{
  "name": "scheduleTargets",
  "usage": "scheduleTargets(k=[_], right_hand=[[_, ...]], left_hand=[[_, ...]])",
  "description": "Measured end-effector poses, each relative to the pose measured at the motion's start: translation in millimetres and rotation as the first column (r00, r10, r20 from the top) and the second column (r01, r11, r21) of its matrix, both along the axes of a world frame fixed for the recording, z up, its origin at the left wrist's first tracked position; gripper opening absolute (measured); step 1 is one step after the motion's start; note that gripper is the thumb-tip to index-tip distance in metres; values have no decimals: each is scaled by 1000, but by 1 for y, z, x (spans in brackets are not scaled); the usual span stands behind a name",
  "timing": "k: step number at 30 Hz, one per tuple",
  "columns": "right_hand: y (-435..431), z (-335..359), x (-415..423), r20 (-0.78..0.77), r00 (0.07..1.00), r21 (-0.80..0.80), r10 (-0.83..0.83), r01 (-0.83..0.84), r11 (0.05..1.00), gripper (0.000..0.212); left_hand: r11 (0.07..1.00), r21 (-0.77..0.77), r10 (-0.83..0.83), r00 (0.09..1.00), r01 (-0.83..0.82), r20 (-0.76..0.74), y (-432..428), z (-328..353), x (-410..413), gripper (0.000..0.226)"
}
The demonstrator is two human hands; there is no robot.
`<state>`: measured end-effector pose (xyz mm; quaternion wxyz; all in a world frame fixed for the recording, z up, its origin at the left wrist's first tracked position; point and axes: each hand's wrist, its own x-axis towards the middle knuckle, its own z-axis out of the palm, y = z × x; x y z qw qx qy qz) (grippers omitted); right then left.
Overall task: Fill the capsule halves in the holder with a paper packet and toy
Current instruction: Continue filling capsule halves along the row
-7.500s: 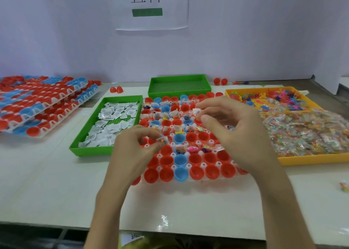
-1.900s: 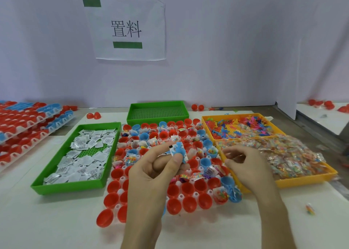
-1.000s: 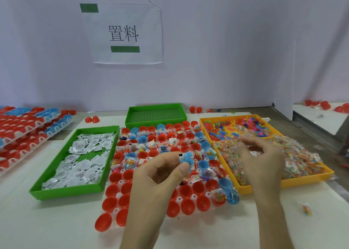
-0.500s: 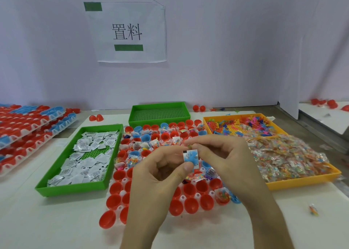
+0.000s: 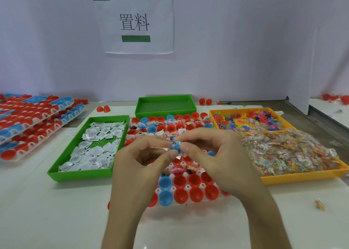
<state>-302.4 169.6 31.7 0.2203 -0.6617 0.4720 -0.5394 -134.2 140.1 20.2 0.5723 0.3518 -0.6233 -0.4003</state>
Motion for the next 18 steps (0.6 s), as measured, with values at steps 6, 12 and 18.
scheduleTargets(k=[6, 12, 18], right_hand=[[-2, -2, 12, 13, 1000, 8, 3, -3, 1000, 23], [-10, -11, 35, -56, 998, 47, 9, -6, 999, 20], [-17, -21, 57, 27, 1000, 19, -15, 14, 1000, 16]], left_hand=[[997, 66, -28, 998, 31, -52, -1, 1, 10, 24], [994, 106, 17, 999, -22, 49, -8, -4, 34, 17], [996, 57, 55, 990, -63, 129, -11, -9, 54, 13]])
